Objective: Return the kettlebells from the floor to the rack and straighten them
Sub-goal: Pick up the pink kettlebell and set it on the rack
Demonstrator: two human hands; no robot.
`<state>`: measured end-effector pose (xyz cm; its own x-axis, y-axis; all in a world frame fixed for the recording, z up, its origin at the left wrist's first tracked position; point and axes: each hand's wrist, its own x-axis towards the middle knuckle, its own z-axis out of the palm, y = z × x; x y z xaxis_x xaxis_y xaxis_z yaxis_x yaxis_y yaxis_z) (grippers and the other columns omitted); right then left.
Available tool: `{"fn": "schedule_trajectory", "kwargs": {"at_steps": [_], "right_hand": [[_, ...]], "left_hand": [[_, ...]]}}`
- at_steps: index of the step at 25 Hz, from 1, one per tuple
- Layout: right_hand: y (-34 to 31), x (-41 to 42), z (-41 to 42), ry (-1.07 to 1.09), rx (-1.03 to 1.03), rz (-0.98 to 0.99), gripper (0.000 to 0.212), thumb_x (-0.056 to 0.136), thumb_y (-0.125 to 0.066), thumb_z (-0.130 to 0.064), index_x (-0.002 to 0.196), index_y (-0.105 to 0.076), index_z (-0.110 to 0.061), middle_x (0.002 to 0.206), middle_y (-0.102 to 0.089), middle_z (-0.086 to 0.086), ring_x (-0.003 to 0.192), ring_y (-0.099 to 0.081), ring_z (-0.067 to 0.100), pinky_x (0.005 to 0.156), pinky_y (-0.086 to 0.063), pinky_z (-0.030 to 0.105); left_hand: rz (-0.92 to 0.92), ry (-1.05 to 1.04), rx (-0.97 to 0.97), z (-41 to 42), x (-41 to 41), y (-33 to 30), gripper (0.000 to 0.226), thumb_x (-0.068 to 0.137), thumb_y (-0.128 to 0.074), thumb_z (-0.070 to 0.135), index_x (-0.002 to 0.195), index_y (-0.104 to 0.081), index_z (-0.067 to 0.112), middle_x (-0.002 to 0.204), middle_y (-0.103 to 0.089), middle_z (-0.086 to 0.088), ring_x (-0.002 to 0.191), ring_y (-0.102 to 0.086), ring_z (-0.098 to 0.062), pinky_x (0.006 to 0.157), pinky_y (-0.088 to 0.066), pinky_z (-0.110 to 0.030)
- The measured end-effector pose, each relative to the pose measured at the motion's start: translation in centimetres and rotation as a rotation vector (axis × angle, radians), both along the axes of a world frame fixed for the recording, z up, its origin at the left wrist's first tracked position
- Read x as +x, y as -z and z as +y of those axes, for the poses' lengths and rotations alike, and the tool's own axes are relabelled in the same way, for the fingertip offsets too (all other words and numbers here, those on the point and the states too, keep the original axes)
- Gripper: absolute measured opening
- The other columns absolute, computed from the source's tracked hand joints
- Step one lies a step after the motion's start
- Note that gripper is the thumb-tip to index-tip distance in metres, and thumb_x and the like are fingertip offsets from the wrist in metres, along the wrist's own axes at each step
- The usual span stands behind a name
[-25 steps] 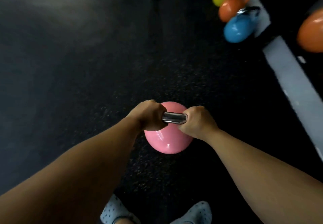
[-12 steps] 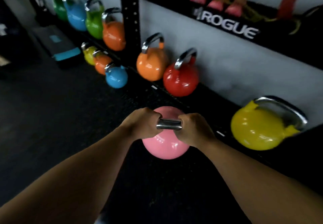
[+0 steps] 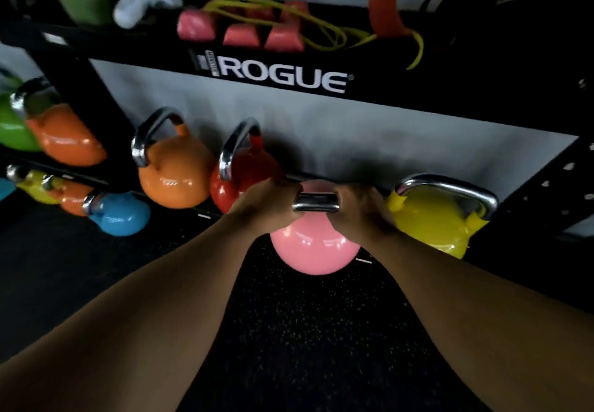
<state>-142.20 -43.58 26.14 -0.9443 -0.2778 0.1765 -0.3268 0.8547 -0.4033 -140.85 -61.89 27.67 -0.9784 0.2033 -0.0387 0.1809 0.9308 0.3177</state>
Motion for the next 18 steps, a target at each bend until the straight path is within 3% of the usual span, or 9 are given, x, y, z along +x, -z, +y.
{"fn": "schedule_trajectory", "kwargs": {"at_steps": [3, 10, 14, 18], "right_hand": [[1.5, -3.3, 0.3, 0.104, 0.02, -0.026, 0.034, 0.075, -0.063, -0.022, 0.108, -0.07, -0.016, 0.104, -0.073, 0.016, 0.101, -0.066, 0.038, 0.082, -0.054, 0.039], [4.4, -7.2, -0.1, 0.269, -0.092, -0.036, 0.035, 0.07, -0.059, -0.014, 0.102, -0.068, -0.005, 0.102, -0.068, 0.029, 0.096, -0.063, 0.047, 0.083, -0.049, 0.043], [4.6, -9.5, 0.1, 0.313, -0.154, -0.064, 0.039, 0.072, -0.062, -0.006, 0.111, -0.066, -0.003, 0.111, -0.065, 0.031, 0.107, -0.058, 0.047, 0.092, -0.045, 0.042], [4.6, -10.6, 0.1, 0.351, -0.167, -0.06, 0.039, 0.077, -0.066, -0.01, 0.115, -0.066, -0.004, 0.115, -0.066, 0.028, 0.112, -0.058, 0.044, 0.095, -0.045, 0.043]], "left_hand": [[0.052, 0.101, -0.027, 0.6, -4.4, 1.0, 0.029, 0.081, -0.065, 0.029, 0.109, -0.067, 0.02, 0.102, -0.073, -0.012, 0.098, -0.068, -0.035, 0.076, -0.056, -0.038], [0.227, 0.21, -0.072, 0.6, -11.8, 4.8, 0.029, 0.077, -0.068, 0.023, 0.102, -0.07, 0.01, 0.094, -0.073, -0.019, 0.09, -0.069, -0.04, 0.073, -0.057, -0.045], [0.167, 0.154, -0.028, 1.1, -14.4, 5.5, 0.028, 0.072, -0.067, 0.017, 0.1, -0.066, 0.021, 0.092, -0.072, -0.012, 0.09, -0.069, -0.037, 0.071, -0.057, -0.039], [0.103, 0.152, 0.021, 1.6, -16.0, 5.3, 0.018, 0.078, -0.068, 0.025, 0.095, -0.066, 0.021, 0.084, -0.073, -0.009, 0.083, -0.069, -0.031, 0.064, -0.046, -0.029]]}}
